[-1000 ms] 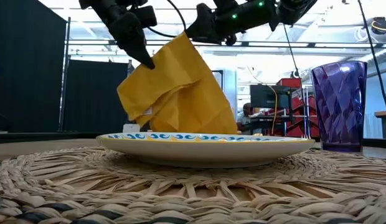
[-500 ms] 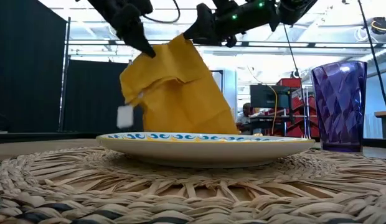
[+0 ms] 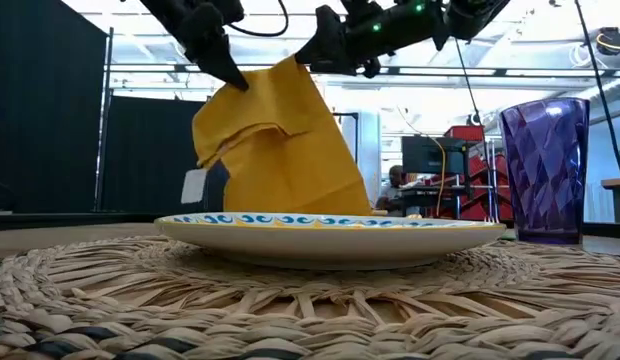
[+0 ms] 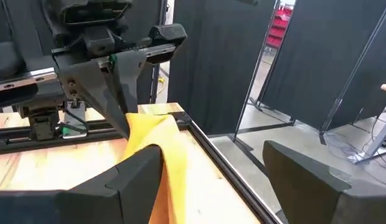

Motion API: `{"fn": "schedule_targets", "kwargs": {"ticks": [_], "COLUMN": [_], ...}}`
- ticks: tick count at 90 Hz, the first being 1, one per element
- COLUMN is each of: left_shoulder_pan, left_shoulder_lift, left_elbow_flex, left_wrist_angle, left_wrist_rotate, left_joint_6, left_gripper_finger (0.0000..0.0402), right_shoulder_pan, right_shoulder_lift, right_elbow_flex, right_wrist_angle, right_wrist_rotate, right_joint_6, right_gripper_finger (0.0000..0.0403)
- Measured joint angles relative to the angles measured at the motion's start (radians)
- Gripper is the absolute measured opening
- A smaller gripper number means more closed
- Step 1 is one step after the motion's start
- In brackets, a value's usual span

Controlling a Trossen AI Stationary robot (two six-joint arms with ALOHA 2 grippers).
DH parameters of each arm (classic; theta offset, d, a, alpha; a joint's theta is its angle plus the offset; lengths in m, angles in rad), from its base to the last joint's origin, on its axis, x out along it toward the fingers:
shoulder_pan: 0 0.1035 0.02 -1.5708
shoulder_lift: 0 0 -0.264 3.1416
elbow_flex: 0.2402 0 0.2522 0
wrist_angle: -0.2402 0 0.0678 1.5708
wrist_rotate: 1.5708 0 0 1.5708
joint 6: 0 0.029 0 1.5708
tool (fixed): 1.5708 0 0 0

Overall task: Set table place
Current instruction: Fold the yellow table napkin

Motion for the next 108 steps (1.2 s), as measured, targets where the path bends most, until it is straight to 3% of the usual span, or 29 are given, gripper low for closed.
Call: {"fn": "schedule_targets", "kwargs": {"ticks": [16,94,108], "left_shoulder_pan": [0.000,0.000,0.000], "left_shoulder_lift": [0.000,0.001,0.001], "left_elbow_flex": [0.000,-0.001,-0.002], "left_wrist_angle": [-0.002,0.030,0.031], "left_wrist_rotate": [0.002,0.003,0.003], "left_joint_6": [0.006,0.025,0.026], "left_gripper_finger": [0.0000,0.0000,0.0000], "right_shoulder_pan": [0.000,0.022,0.023], "right_shoulder_lift": [-0.002,0.011,0.027], "right_elbow_flex": [0.000,0.071,0.071], "right_wrist_angle": [-0.113,-0.141,-0.121], "right_wrist_rotate": [0.000,-0.028,-0.025], "right_joint_6": [0.025,0.025,0.025], "right_gripper_finger": [0.0260,0.0258,0.0228]}}
